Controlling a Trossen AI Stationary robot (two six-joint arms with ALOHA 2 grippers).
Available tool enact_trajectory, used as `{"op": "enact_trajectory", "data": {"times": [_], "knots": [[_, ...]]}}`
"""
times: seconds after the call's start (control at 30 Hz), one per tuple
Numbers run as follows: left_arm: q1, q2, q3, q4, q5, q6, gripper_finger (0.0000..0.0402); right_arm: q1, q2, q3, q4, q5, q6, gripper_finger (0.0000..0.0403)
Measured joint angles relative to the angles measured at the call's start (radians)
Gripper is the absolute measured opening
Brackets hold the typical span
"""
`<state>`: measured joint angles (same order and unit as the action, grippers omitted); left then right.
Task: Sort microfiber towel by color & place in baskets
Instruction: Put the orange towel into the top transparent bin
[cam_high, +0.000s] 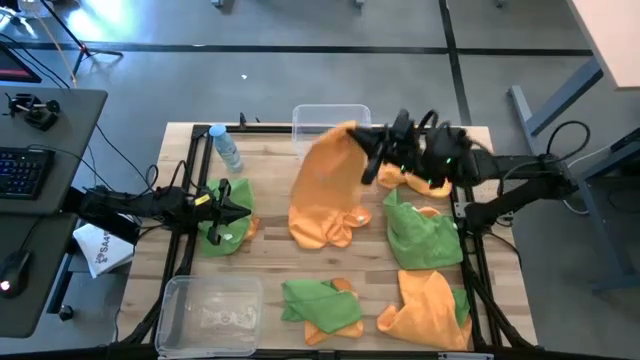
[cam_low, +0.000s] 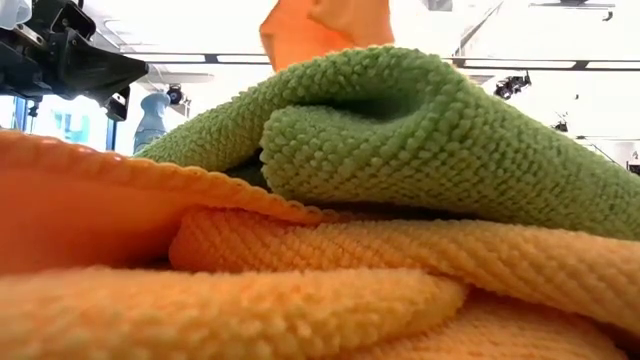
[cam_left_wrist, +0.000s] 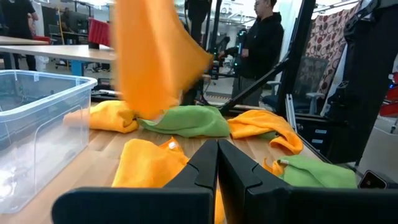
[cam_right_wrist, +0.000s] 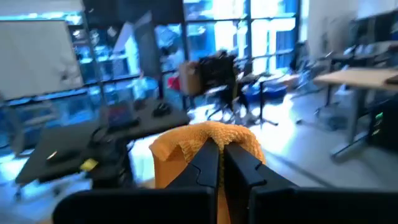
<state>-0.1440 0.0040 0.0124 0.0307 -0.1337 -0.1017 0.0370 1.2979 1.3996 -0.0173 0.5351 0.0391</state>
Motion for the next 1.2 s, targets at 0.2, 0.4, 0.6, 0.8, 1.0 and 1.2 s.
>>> {"op": "enact_trajectory", "data": {"times": [0.2,0.4,0.6,0.8,1.0,1.2], "knots": [[0.0,0.003,0.0,-0.001,-0.003,0.0,0.0,-0.087,0.086,0.191,0.077,-0.093,-0.11,0.0001],[0.0,0.005,0.0,0.0,-0.006,0.0,0.0,-0.17,0.246,0.433,-0.016,-0.098,-0.206,0.0001],[0.0,0.006,0.0,0.0,-0.007,0.0,0.0,-0.237,0.352,0.599,-0.25,0.032,-0.198,0.0],[0.0,0.006,0.0,0.0,-0.007,0.0,0.0,-0.31,0.393,0.613,-0.418,0.068,-0.088,0.0],[0.0,0.006,0.0,0.0,-0.007,0.0,0.0,-0.36,0.45,0.615,-0.504,-0.006,0.019,0.0],[0.0,0.006,0.0,0.0,-0.007,0.0,0.0,-0.382,0.53,0.615,-0.643,-0.072,0.148,0.0]]}}
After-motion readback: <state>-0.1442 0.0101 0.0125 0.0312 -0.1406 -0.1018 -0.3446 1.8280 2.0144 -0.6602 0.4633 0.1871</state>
